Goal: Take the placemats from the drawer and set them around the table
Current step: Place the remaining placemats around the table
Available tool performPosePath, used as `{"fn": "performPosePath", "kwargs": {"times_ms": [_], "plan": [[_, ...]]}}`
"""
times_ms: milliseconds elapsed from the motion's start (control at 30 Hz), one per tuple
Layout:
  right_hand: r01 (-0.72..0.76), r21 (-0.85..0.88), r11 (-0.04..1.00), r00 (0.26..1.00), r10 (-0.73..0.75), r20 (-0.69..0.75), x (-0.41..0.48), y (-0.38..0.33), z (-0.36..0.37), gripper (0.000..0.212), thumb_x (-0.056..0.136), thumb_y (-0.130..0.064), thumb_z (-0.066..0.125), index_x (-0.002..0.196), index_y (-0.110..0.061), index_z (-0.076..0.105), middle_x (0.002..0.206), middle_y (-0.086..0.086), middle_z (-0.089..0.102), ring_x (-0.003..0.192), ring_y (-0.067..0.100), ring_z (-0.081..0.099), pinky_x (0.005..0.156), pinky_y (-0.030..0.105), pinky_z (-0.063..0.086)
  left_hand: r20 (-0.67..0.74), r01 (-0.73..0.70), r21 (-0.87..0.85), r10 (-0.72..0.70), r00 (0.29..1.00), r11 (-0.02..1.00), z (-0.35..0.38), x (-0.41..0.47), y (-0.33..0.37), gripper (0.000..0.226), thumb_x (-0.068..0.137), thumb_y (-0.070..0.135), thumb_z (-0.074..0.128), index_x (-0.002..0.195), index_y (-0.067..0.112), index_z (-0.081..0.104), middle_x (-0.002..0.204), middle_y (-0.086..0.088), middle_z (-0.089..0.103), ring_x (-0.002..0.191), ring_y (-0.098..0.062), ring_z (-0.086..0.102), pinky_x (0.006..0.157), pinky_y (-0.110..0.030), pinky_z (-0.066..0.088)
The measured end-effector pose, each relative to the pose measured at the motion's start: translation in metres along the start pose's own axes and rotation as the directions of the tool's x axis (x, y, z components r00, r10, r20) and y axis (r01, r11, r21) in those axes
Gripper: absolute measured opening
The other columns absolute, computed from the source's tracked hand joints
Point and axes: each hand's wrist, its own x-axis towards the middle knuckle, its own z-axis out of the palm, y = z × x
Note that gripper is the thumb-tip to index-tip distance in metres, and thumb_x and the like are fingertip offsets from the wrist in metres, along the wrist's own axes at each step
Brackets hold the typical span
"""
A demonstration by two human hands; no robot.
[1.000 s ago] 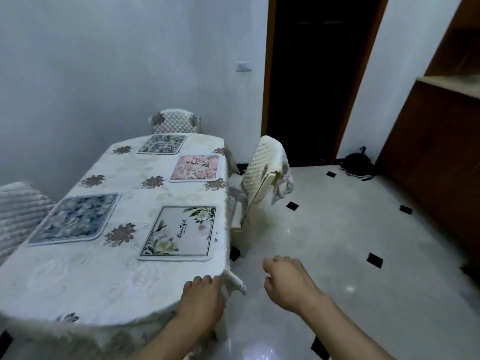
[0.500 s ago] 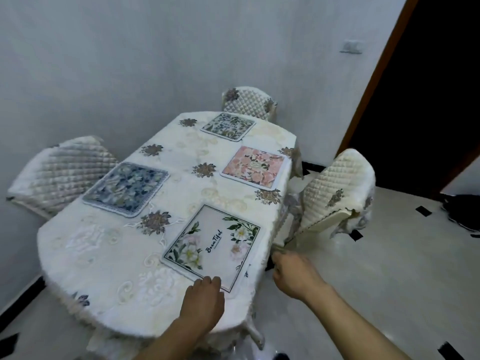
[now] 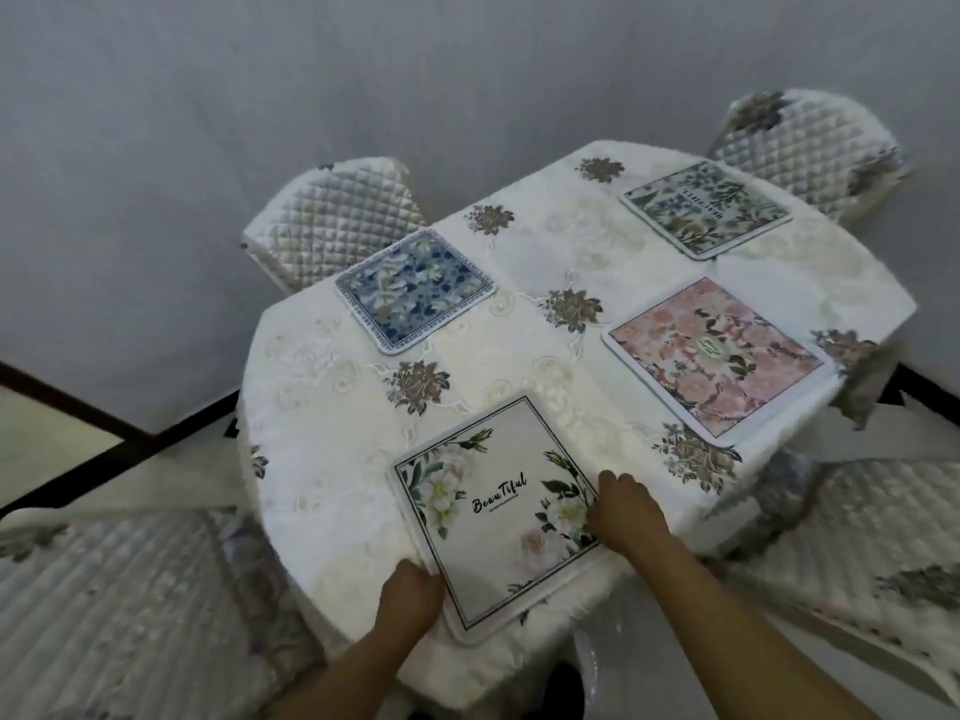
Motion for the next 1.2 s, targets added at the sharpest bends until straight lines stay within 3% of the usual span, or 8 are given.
{"fn": "performPosePath", "kwargs": {"times_ms": [100,267,400,467,600,733,867,1200], "plan": [[-0.069,0.095,0.993,0.998,0.068,0.006,0.022,0.006,0.003,0.03,0.086,-0.019,0.053,0.113,-0.007,0.044,0.11,0.017,0.051,0.099,0.034,0.052,0.071,0.033,0.038,-0.035,0.108,-0.096,-0.112,0.993,0.99,0.008,0.004,0.004,0.025,0.091,0.023,0.055,0.068,0.013,0.051,0.069,0.001,0.052,0.067,-0.016,0.051,0.048,-0.022,0.033],[-0.093,0.16,0.983,0.996,0.09,0.027,0.037,0.009,0.012,0.021,0.086,-0.015,0.053,0.103,-0.005,0.046,0.104,0.019,0.053,0.092,0.036,0.055,0.069,0.033,0.04,-0.028,0.233,-0.206,-0.243,0.97,0.951,0.016,0.01,0.007,0.023,0.088,0.02,0.057,0.067,0.01,0.058,0.065,-0.002,0.057,0.064,-0.019,0.057,0.052,-0.023,0.042],[-0.106,0.175,0.979,0.994,0.105,0.012,0.037,0.012,0.011,0.004,0.088,-0.01,0.048,0.086,-0.007,0.045,0.099,0.019,0.057,0.087,0.034,0.057,0.066,0.03,0.037,-0.033,0.221,-0.22,-0.233,0.972,0.95,0.017,0.009,0.003,0.025,0.088,0.015,0.057,0.064,0.01,0.059,0.062,-0.002,0.058,0.058,-0.018,0.056,0.054,-0.025,0.042],[-0.099,0.188,0.977,0.994,0.106,-0.024,0.034,0.013,0.012,0.018,0.089,-0.009,0.047,0.073,-0.012,0.038,0.095,0.02,0.06,0.079,0.032,0.056,0.063,0.03,0.036,-0.018,0.217,-0.252,-0.229,0.973,0.943,0.015,0.009,-0.002,0.026,0.088,0.016,0.059,0.063,0.01,0.062,0.061,-0.004,0.06,0.056,-0.018,0.057,0.053,-0.024,0.042],[-0.084,0.201,0.976,0.99,0.104,-0.092,0.019,0.005,0.009,0.01,0.092,-0.011,0.046,0.085,-0.004,0.049,0.094,0.021,0.063,0.078,0.032,0.057,0.063,0.03,0.037,0.026,0.187,-0.343,-0.19,0.982,0.921,0.006,0.009,-0.013,0.03,0.087,0.017,0.063,0.059,0.009,0.064,0.06,-0.011,0.064,0.057,-0.027,0.061,0.058,-0.03,0.05],[-0.106,0.204,0.973,0.98,0.137,-0.144,-0.006,-0.013,0.009,0.013,0.093,-0.013,0.044,0.089,-0.004,0.052,0.096,0.018,0.064,0.088,0.034,0.061,0.065,0.029,0.038,0.036,0.089,-0.342,-0.082,0.996,0.936,-0.01,0.009,-0.02,0.026,0.087,0.018,0.064,0.062,0.014,0.066,0.069,-0.011,0.067,0.068,-0.029,0.065,0.065,-0.033,0.052],[-0.16,0.192,0.968,0.954,0.201,-0.221,-0.05,-0.039,0.015,0.011,0.093,-0.013,0.045,0.092,-0.006,0.054,0.096,0.015,0.066,0.088,0.031,0.063,0.064,0.027,0.039,0.042,-0.117,-0.276,0.133,0.99,0.954,-0.04,0.008,-0.03,0.026,0.088,0.017,0.061,0.063,0.017,0.058,0.068,-0.003,0.062,0.067,-0.018,0.058,0.06,-0.027,0.044],[-0.269,0.374,0.887,0.801,0.422,-0.425,-0.204,-0.116,0.053,0.016,0.092,-0.018,0.052,0.082,-0.005,0.052,0.09,0.026,0.066,0.086,0.042,0.062,0.068,0.037,0.045,0.06,-0.57,0.021,0.568,0.821,0.822,-0.151,-0.001,-0.096,0.028,0.089,0.02,0.055,0.063,0.02,0.044,0.064,0.002,0.051,0.061,-0.014,0.047,0.054,-0.028,0.032]]}}
